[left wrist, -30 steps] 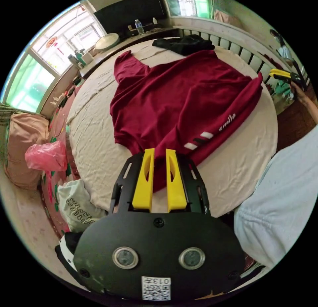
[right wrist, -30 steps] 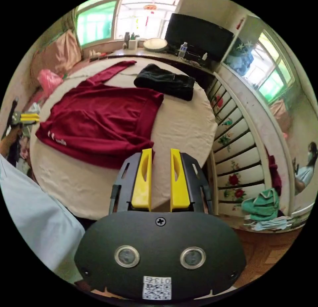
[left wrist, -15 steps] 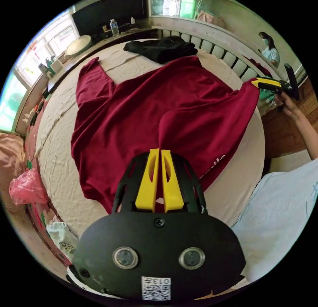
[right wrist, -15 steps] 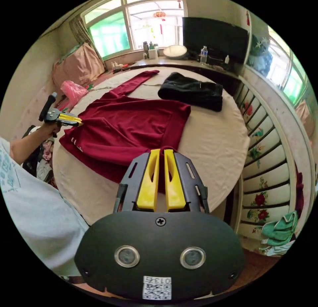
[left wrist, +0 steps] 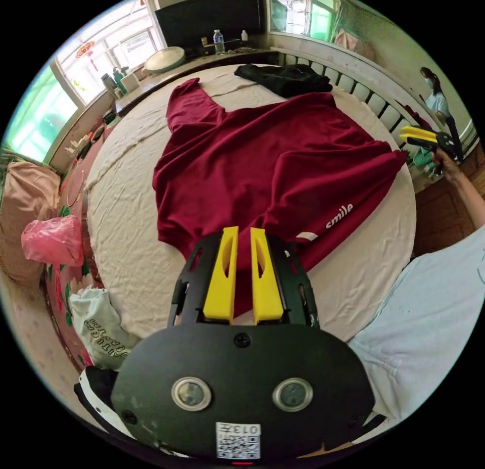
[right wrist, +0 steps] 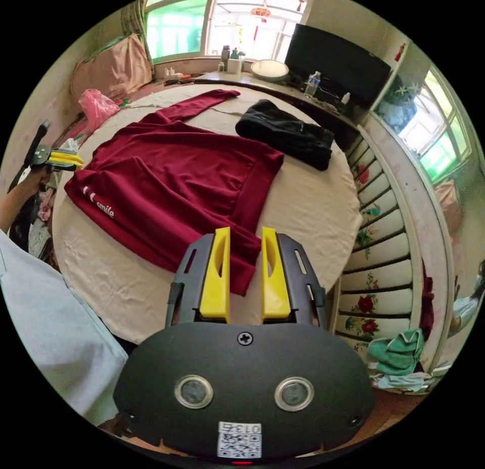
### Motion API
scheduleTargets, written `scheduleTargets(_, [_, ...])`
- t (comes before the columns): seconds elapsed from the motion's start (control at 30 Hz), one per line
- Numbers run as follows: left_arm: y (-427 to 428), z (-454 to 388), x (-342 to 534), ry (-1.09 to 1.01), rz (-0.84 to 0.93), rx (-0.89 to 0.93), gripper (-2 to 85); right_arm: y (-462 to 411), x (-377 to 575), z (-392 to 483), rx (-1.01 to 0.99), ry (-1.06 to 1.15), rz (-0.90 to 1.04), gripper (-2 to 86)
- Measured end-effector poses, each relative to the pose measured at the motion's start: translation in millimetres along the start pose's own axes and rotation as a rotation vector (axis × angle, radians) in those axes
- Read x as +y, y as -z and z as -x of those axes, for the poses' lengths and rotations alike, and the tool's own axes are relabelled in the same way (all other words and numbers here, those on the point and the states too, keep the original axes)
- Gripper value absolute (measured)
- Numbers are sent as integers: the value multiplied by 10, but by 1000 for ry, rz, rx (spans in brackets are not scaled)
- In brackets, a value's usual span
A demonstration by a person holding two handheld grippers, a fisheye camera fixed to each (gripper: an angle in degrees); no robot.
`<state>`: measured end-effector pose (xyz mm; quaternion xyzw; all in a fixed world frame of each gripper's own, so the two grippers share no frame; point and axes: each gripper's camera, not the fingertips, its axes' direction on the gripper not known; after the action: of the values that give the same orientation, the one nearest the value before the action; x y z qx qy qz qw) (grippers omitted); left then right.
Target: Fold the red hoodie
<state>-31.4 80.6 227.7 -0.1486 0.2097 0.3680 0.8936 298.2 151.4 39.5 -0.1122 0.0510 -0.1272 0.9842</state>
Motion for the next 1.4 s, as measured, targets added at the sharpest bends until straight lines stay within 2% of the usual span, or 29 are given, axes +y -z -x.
scheduleTargets(0.1, [-301, 31, -6, -37, 89, -98, 46, -429, -307, 203, -79, 106, 68, 87])
scheduleTargets(0.2, [-541, 218, -23, 3, 130, -18, 43, -946, -455, 335, -81, 211, 226, 53])
scheduleTargets(0.3, [-498, 451, 71, 88, 135, 32, 17, -936, -626, 214, -85, 180, 224, 33])
scheduleTargets(0.37, [-417, 549, 193, 111, 91, 105, 12, -723, -730, 163, -106, 189, 154, 44])
scheduleTargets(0.53, [-157, 765, 278, 161, -17, 48, 12, -455, -1187, 461, -88, 231, 12, 81])
scheduleTargets(0.6, [-218, 775, 201, 125, -19, 66, 11, -490, -1383, 745, -107, 298, -20, 78])
scheduleTargets(0.67, [-359, 753, 109, 82, 32, 12, 6, -654, -1595, 1109, -206, 346, -54, 68])
scheduleTargets(0.77, [-668, 826, 63, 91, 154, -53, 0, -1082, -1775, 1523, -276, 403, 8, 43])
scheduleTargets(0.87, [-674, 952, 123, 137, 116, -36, -2, -1580, -1863, 1717, -294, 439, 158, 21])
scheduleTargets(0.97, [-603, 1089, 132, 162, 119, -12, -1, -1394, -2030, 1488, -361, 387, 67, 10])
scheduleTargets(1.03, [-365, 1316, 163, 226, 16, -52, 3, -1152, -2113, 1186, -343, 331, -63, 11])
scheduleTargets(1.1, [-194, 1586, 116, 295, -94, -44, 10, -1059, -2213, 827, -245, 274, -98, 17])
scheduleTargets(1.23, [-230, 2193, -486, 321, -138, 39, 73, -1318, -2585, 16, -83, 197, 19, 61])
scheduleTargets(1.4, [-699, 2561, -1387, 242, -46, 151, 91, -1751, -3074, -424, -150, 194, 130, 93])
